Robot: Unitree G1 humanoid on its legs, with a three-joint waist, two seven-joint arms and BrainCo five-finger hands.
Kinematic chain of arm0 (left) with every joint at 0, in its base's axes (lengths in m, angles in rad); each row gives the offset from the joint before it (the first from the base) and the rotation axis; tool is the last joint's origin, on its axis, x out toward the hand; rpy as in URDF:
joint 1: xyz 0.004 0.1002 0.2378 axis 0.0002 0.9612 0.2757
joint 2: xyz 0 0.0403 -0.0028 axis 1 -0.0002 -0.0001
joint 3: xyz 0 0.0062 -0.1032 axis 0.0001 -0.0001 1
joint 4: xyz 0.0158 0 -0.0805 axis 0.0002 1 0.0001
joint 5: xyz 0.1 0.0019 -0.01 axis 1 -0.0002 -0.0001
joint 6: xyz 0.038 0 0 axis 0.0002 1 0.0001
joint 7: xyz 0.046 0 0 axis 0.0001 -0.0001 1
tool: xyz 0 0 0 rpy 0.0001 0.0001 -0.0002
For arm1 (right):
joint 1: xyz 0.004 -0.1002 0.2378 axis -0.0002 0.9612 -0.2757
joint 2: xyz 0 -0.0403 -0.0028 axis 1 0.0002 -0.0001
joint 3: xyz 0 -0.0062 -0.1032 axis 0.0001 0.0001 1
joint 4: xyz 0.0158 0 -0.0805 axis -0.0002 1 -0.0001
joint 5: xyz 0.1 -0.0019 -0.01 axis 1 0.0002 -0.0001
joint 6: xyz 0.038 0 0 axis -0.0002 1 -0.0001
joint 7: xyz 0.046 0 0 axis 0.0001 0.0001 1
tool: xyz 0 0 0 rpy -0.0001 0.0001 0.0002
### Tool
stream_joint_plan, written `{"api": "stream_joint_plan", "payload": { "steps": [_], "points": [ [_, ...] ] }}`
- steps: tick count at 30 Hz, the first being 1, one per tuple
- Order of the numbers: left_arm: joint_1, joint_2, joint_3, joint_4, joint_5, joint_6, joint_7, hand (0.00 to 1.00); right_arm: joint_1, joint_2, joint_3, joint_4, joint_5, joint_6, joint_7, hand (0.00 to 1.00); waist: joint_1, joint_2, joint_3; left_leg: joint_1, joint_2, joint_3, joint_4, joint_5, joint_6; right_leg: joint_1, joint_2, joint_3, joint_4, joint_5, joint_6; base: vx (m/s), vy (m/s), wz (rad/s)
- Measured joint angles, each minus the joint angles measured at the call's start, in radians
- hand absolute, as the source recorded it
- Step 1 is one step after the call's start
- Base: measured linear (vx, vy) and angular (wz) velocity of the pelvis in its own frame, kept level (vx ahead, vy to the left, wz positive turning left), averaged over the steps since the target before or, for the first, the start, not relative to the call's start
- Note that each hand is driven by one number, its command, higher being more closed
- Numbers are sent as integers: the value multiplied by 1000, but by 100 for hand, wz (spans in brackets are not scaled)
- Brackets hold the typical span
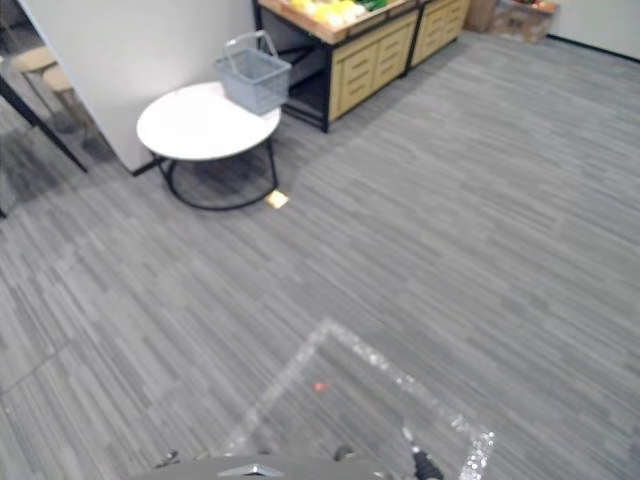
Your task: Pick vegetable in the basket
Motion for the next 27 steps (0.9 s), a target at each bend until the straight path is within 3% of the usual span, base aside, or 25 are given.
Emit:
{"api": "stream_joint_plan", "payload": {
  "steps": [21, 27],
  "points": [
    [-23, 4, -2, -1, 1, 1, 1, 0, -11, -1, 0, -9, -1, 0, 6, 0, -1, 3, 19, -22, 9, 22, 0, -6, -8, -23, 10, 13, -10, 1, -2, -3, -25, -2],
    [-74, 4, 14, -31, -3, 1, 8, 0, -49, -4, -11, -23, -2, 0, 6, 0, -4, 14, 72, -68, 21, 41, 7, -1, -5, -152, 10, 25, 151, -61, -34, -6, -31, -11]
  ]
}}
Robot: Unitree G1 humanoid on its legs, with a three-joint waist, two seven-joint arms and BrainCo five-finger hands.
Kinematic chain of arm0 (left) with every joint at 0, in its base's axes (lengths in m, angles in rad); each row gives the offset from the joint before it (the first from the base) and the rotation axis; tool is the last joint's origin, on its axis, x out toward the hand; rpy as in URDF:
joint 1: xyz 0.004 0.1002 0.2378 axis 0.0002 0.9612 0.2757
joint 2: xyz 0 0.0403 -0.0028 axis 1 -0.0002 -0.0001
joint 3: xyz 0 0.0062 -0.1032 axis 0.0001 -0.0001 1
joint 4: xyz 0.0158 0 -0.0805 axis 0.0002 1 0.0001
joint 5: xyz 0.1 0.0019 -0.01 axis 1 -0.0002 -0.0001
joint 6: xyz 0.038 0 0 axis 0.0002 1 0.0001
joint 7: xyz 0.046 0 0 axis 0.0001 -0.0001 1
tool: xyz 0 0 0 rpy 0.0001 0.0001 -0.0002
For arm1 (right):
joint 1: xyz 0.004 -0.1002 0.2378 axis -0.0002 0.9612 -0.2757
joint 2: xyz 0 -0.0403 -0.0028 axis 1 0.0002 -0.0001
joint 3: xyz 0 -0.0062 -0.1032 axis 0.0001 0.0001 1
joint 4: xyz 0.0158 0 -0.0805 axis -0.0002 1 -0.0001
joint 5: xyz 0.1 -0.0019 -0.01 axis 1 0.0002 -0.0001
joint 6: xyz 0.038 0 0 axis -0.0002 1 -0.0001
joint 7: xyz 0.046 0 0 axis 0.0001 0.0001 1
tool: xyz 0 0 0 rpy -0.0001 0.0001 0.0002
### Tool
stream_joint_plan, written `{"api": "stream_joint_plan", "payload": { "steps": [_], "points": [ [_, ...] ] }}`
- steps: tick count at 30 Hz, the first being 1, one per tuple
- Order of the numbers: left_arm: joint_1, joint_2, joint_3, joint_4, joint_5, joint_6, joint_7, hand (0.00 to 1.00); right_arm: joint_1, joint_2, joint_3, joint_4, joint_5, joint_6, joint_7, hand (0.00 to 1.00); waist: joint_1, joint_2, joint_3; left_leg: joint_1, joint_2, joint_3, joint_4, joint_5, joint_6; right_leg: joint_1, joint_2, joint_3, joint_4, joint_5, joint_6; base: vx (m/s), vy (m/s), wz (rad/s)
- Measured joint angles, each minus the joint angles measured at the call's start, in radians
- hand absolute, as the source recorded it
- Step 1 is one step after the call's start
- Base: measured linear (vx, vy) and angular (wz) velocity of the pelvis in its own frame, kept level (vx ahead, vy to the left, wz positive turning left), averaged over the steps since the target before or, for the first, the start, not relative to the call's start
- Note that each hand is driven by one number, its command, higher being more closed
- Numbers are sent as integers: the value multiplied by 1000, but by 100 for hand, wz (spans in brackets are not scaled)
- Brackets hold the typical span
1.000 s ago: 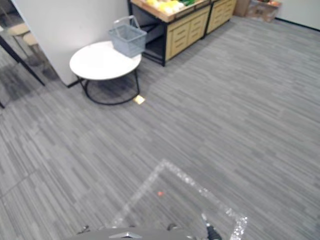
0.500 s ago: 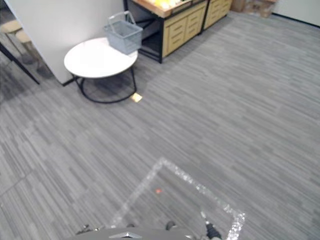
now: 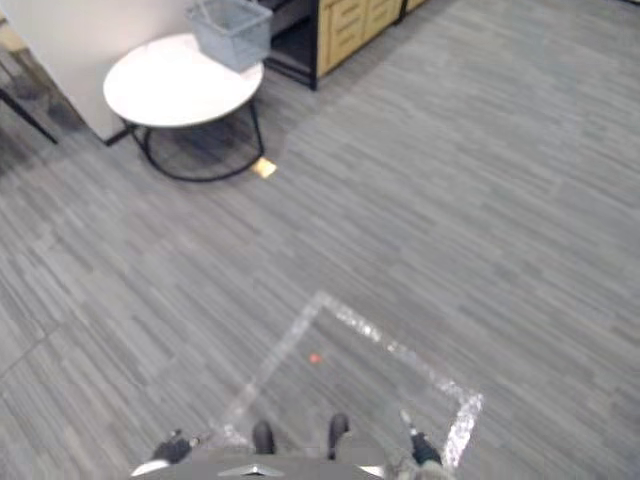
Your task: Pick vegetable in the basket
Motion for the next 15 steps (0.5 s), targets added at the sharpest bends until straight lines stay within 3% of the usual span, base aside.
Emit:
{"api": "stream_joint_plan", "payload": {
  "steps": [2, 3, 4, 5, 6, 7, 9, 11, 13, 15],
  "points": [
    [-9, -3, 28, -10, 0, 0, 5, 0, 0, 2, -2, -8, 0, 0, -1, 0, 0, -2, 2, -4, 6, 17, 9, -11, -15, -35, 1, 12, 61, -39, -10, 44, -61, -15],
    [-13, -2, 46, -15, -1, -1, 5, 0, 0, 6, 8, -14, 0, 0, -1, 0, 1, -12, 10, -25, 18, 21, 86, -44, -41, -39, -4, 18, 83, -62, -20, 71, -111, -6],
    [-12, 2, 66, -34, -1, -1, 4, 0, 0, 12, 17, -15, 0, -1, 0, 0, 3, -30, 24, -98, 51, 27, 283, -104, -60, -34, -7, 19, 99, -93, -33, 64, -151, -2],
    [-10, 4, 87, -40, -1, -3, 4, 0, 0, 12, 21, -13, 0, 1, 0, 0, 4, -34, 28, -150, 79, 31, 405, -119, -63, -25, -4, 18, 101, -97, -39, 87, -210, 3],
    [-9, -5, 128, -63, -2, -4, 4, 0, 0, 10, 22, -15, 0, 0, 0, 0, 6, -31, 46, -247, 149, 21, 661, -111, -42, 9, 11, 14, 101, -100, -52, 114, -210, -6],
    [1, -22, 163, -79, -10, -3, 3, 0, 2, 3, 23, -19, -2, -1, -1, 0, 8, -14, 70, -310, 212, -17, 868, -60, 23, 54, 36, 15, 112, -112, -64, 135, -175, -11],
    [16, -40, 193, -83, -40, -2, 1, 0, 10, 1, 53, -35, -2, 0, -7, 0, 33, -16, 76, -376, 229, -79, 1029, -3, 33, 96, 46, 34, 134, -148, -84, 178, -93, -23],
    [23, -46, 199, -90, -40, -4, -5, 0, 4, -1, 65, -64, -2, -1, -8, 0, 35, -17, 77, -431, 192, -119, 1070, -69, 11, 121, 37, 42, 138, -171, -90, 265, -63, -5],
    [21, -49, 196, -88, -40, -5, -7, 0, -20, -8, 70, -52, -3, 0, -7, 0, 42, -21, 78, -483, 146, -123, 984, -100, 7, 147, 20, 46, 115, -174, -89, 257, -21, -6],
    [33, -58, 181, -72, -39, -4, -6, 0, -48, -17, 90, -52, -4, -1, -3, 0, 63, -21, 79, -504, 105, -85, 746, -86, 1, 190, 7, 64, 59, -170, -75, 306, 17, -27]
  ]
}}
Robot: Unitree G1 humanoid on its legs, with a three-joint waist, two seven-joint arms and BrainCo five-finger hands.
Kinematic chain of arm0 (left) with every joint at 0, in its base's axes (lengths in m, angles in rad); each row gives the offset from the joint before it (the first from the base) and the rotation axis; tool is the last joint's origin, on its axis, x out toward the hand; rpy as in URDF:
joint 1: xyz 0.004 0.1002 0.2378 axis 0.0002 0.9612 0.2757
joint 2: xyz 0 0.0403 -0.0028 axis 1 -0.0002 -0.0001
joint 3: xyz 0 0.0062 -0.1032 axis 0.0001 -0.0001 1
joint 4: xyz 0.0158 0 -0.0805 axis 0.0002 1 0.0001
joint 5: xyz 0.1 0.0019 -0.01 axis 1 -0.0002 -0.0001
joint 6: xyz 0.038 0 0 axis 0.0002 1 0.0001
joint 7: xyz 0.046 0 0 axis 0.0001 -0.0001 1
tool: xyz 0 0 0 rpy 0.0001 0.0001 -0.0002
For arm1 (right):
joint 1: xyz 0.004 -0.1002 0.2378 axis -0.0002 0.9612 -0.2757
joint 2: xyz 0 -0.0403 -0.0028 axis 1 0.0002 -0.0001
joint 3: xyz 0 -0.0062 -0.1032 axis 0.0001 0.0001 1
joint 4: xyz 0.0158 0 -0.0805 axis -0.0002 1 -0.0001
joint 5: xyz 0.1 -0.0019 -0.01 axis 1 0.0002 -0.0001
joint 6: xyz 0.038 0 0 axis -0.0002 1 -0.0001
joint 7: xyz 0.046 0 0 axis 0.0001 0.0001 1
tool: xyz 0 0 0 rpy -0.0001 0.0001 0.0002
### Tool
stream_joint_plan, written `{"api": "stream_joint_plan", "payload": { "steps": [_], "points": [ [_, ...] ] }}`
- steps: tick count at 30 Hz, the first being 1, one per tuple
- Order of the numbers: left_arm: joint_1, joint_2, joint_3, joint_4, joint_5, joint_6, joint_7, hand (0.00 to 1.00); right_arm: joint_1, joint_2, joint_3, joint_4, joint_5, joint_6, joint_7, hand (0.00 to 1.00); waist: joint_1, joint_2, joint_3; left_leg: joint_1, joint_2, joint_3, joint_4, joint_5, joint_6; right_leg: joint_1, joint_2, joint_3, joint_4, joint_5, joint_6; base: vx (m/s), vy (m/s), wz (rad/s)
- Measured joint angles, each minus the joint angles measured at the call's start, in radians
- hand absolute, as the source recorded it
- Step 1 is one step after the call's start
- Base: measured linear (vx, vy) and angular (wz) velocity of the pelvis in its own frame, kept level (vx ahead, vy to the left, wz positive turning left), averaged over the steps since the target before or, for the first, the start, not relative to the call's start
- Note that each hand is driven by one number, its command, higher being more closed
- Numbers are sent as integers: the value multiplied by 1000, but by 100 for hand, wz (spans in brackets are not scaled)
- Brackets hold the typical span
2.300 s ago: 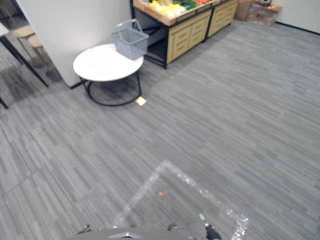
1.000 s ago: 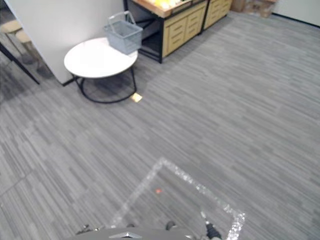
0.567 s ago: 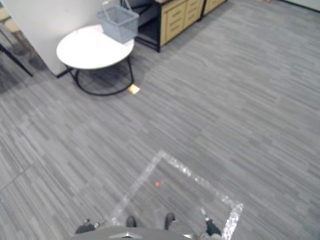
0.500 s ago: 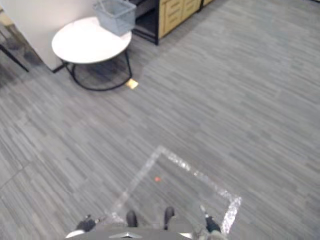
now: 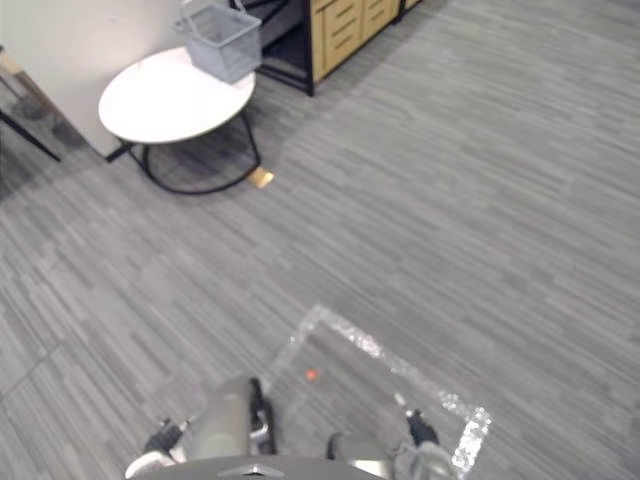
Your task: Pick vegetable in the basket
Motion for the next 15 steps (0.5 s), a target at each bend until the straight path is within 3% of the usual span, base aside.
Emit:
{"api": "stream_joint_plan", "payload": {
  "steps": [3, 4, 5, 6, 7, 8, 9, 10, 11, 15],
  "points": [
    [22, -3, -4, 1, 3, 0, 0, 0, -20, -1, 2, -3, -3, -3, 5, 0, 13, 5, -3, 10, -55, -28, -452, 116, -25, 77, -3, 9, -71, -14, 37, 454, 107, -23],
    [27, -13, -3, 2, 4, 1, 0, 0, -19, -5, 1, -2, -27, -4, 6, 0, 34, 17, -6, -4, -50, -61, -529, 127, -24, 111, 1, 36, -91, -29, 63, 457, 198, -51],
    [32, -17, -4, 3, 4, 1, 0, 0, -15, -5, 1, -1, -35, -4, 6, 0, 42, 23, -10, -5, -49, -68, -536, 129, -22, 125, 1, 45, -95, -37, 76, 392, 215, -58],
    [36, -18, -3, 8, 4, 2, -1, 0, -9, -10, 1, 0, -38, -5, 6, 0, 52, 27, -14, -4, -43, -69, -519, 202, -1, 145, -8, 64, -93, -47, 90, 514, 300, -39],
    [38, -10, -16, 15, 9, 2, -5, 0, -9, -2, 3, 4, -39, -5, 8, 0, 53, 15, -27, -3, -59, -57, -505, 277, 24, 135, -36, 88, -57, -45, 93, 518, 299, -29],
    [38, 1, -28, 16, 14, 0, -7, 0, -12, 4, 10, 5, -39, -5, 10, 0, 53, 2, -35, -4, -74, -48, -508, 291, 40, 112, -53, 95, -19, -42, 97, 620, 349, -14],
    [35, 25, -46, 23, 20, -1, -9, 0, -15, 15, 24, 8, -40, -5, 13, 0, 50, -29, -49, -6, -104, -23, -507, 280, 61, 59, -91, 117, 62, -27, 115, 533, 289, -5],
    [34, 38, -50, 27, 21, 0, -8, 0, -13, 20, 32, 17, -44, -5, 16, 0, 50, -53, -63, 6, -134, -3, -503, 260, 100, 18, -118, 147, 135, 11, 116, 555, 285, -3],
    [32, 42, -52, 32, 21, 1, -8, 0, -12, 20, 32, 24, -49, -4, 18, 0, 50, -58, -66, 20, -146, 8, -500, 246, 115, 7, -126, 163, 175, 43, 115, 591, 265, -4],
    [36, 53, -80, 20, 32, 5, -9, 0, 15, 30, 40, 38, -78, -2, 33, 0, 37, -59, -78, 195, -192, -2, -515, 119, 146, -106, -136, 161, 552, 450, 269, 584, 268, 9]
  ]
}}
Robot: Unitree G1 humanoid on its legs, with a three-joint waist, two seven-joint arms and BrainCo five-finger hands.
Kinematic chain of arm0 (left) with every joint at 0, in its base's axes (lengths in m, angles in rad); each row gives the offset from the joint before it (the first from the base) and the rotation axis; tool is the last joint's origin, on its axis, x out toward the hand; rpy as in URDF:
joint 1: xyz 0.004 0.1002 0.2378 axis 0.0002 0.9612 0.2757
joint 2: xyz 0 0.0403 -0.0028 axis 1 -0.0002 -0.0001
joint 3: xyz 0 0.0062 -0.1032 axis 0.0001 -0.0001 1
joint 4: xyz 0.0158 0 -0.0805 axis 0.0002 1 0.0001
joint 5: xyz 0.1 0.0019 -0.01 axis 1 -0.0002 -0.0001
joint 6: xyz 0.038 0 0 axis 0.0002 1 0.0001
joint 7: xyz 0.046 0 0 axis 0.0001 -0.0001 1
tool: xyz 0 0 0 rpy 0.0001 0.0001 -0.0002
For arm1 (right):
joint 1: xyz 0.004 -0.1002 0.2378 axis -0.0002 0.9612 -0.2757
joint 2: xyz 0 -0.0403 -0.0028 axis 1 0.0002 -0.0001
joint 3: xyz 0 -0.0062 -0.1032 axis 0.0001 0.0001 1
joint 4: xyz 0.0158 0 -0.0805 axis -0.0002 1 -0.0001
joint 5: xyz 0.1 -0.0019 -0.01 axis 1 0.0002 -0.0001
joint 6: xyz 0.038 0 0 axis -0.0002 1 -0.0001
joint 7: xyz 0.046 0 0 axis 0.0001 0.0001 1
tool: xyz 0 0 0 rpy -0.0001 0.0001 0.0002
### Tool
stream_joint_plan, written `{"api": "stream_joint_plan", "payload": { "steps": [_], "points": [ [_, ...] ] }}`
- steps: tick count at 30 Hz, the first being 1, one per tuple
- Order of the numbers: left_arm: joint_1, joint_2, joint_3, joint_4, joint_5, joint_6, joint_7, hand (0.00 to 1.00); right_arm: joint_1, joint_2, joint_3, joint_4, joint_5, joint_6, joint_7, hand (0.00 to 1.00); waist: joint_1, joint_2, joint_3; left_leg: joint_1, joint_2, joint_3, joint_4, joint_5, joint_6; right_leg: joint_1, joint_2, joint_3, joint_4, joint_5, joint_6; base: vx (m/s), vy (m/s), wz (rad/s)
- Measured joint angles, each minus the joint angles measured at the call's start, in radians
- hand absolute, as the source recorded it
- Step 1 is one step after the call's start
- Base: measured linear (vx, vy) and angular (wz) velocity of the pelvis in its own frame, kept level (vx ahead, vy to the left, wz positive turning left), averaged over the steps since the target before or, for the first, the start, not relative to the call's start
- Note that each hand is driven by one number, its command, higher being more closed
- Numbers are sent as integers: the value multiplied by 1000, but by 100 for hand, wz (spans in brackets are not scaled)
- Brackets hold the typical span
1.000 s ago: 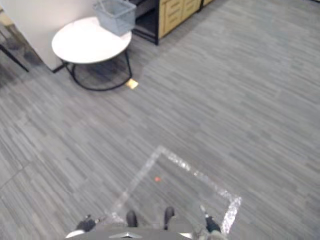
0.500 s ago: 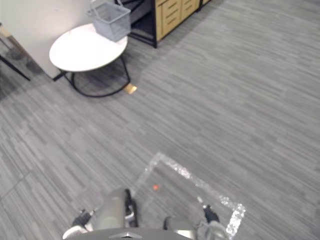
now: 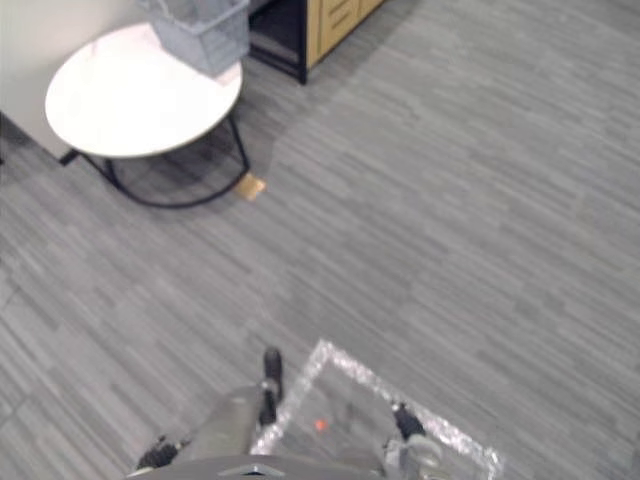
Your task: Pick vegetable in the basket
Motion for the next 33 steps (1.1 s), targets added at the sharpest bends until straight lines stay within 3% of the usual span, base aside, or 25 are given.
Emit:
{"api": "stream_joint_plan", "payload": {
  "steps": [1, 2, 4, 5, 7, 8, 11, 12, 13, 14, 15, 17, 18, 19, 20, 21, 22, 24, 25, 26, 28, 31, 32, 33],
  "points": [
    [-1, 11, -21, -16, 14, 0, -2, 0, 5, 0, 6, -4, 0, -2, 4, 0, -14, -7, -6, 63, -20, -15, -10, -40, 5, -87, -31, -46, 208, -2, 5, 505, 224, 28],
    [-3, 12, -26, -21, 16, 0, -2, 0, 5, -2, 9, -11, 0, -3, 4, 0, -22, -7, -6, 89, -26, -21, -17, -51, 7, -121, -45, -74, 276, -16, -2, 480, 181, 28],
    [-7, 20, -57, -25, 17, 0, 0, 0, 6, -10, 4, -22, 0, -12, 3, 0, -47, 3, 0, 219, -44, -42, -51, -100, 8, -217, -84, -171, 395, -168, -51, 534, 120, 18],
    [-11, 19, -60, -22, 17, 0, 0, 0, 8, -13, -2, -22, 0, -16, 3, 0, -47, 7, 2, 252, -44, -44, -60, -112, 9, -237, -89, -199, 390, -214, -68, 552, 50, 11],
    [-34, 13, -59, -19, 18, 0, 3, 0, 15, -24, -9, -22, 0, -20, 1, 0, -60, 18, 5, 343, -34, -70, -68, -159, 11, -310, -91, -319, 278, -344, -139, 391, -44, 28],
    [-42, 11, -58, -20, 17, -1, 3, 0, 16, -26, -11, -19, 0, -19, 1, 0, -66, 20, 6, 359, -30, -83, -70, -167, 8, -327, -88, -346, 225, -356, -152, 393, -109, 57],
    [-85, -19, -56, -20, 17, -1, 4, 0, 31, -29, -41, -21, 0, -19, 0, 0, -84, 56, 23, 428, 18, -141, -96, -200, -23, -393, -37, -370, -131, -343, -148, 405, -161, 53],
    [-94, -33, -50, -20, 17, -2, 4, 0, 34, -29, -44, -22, 0, -19, -1, 0, -87, 66, 30, 447, 35, -154, -103, -213, -39, -404, -26, -359, -262, -312, -139, 554, -274, 65],
    [-103, -50, -39, -20, 17, -2, 4, 0, 42, -24, -50, -22, 0, -17, -1, 0, -92, 66, 31, 465, 51, -168, -104, -238, -58, -405, -26, -334, -455, -232, -121, 486, -261, 52],
    [-106, -58, -28, -20, 18, -2, 4, 0, 46, -18, -55, -23, 0, -16, -1, 0, -92, 64, 32, 480, 57, -176, -104, -256, -68, -404, -30, -317, -538, -201, -110, 502, -285, 42],
    [-106, -77, 6, -19, 18, -2, 4, 0, 54, -8, -75, -26, 0, -14, -2, 0, -91, 56, 37, 516, 64, -182, -109, -296, -87, -406, -48, -284, -611, -181, -96, 549, -329, 35],
    [-100, -92, 35, -17, 29, -2, 1, 0, 82, -10, -80, -49, -2, -3, 1, 0, -95, 63, 26, 573, 102, -201, -112, -367, -89, -451, -54, -273, -482, -113, -92, 604, -352, 28],
    [-94, -105, 59, 0, 34, -3, -3, 0, 87, -12, -86, -51, -8, -1, -1, 0, -95, 88, 13, 581, 127, -204, -83, -364, -91, -499, -36, -269, -350, -113, -93, 652, -370, 13],
    [-94, -129, 74, 4, 38, -5, -3, 0, 85, -17, -114, -51, -20, 0, 1, 0, -95, 112, 14, 574, 165, -203, -18, -338, -122, -502, -15, -276, -278, -149, -149, 638, -374, 10],
    [-92, -137, 81, 4, 39, -6, -2, 0, 84, -19, -124, -49, -28, 1, 0, 0, -92, 125, 6, 557, 180, -206, 29, -318, -130, -499, -1, -286, -263, -174, -172, 627, -403, 0],
    [-91, -143, 87, 4, 39, -5, -7, 0, 80, -30, -128, -49, -33, 1, 0, 0, -94, 140, -1, 497, 206, -224, 173, -258, -156, -470, 15, -311, -258, -213, -186, 592, -387, 18],
    [-92, -140, 99, 4, 36, -2, -13, 0, 80, -31, -135, -45, -33, 3, -1, 0, -101, 143, 1, 411, 224, -264, 366, -151, -191, -412, 22, -338, -265, -252, -192, 588, -377, 30],
    [-93, -139, 112, -5, 16, -2, -19, 0, 91, -31, -130, -41, -34, 4, -1, 0, -99, 131, 11, 306, 246, -291, 617, 22, -280, -317, 29, -369, -290, -288, -213, 573, -294, 40],
    [-90, -137, 126, -17, 3, -1, -25, 0, 91, -33, -117, -42, -34, 4, -2, 0, -94, 132, 13, 239, 280, -240, 790, 25, -279, -235, 37, -379, -317, -310, -224, 664, -267, 30],
    [-88, -133, 137, -20, -19, -1, -26, 0, 85, -33, -113, -43, -34, 4, -3, 0, -89, 126, 17, 189, 310, -160, 891, -4, -239, -143, 45, -387, -366, -326, -229, 631, -215, 23],
    [-87, -127, 139, -29, -31, -3, -26, 0, 79, -37, -82, -43, -36, 3, -4, 0, -85, 118, 21, 129, 321, -81, 923, -63, -192, -37, 45, -403, -435, -345, -227, 458, -127, 24],
    [-89, -122, 132, -51, -43, -12, -21, 0, 81, -44, -77, -26, -35, 13, -10, 0, -62, 117, 22, 7, 304, 54, 746, -153, -177, 90, 42, -423, -547, -341, -200, 394, -7, 10],
    [-90, -116, 109, -58, -52, -13, -15, 0, 81, -44, -71, -21, -32, 18, -11, 0, -57, 111, 26, -11, 263, 99, 530, -152, -171, 130, 30, -426, -582, -346, -172, 380, 85, -3],
    [-91, -115, 99, -58, -52, -16, -8, 0, 81, -45, -69, -20, -32, 19, -12, 0, -55, 109, 26, -10, 237, 104, 421, -142, -163, 145, 23, -427, -592, -351, -162, 475, 155, -3]
  ]
}}
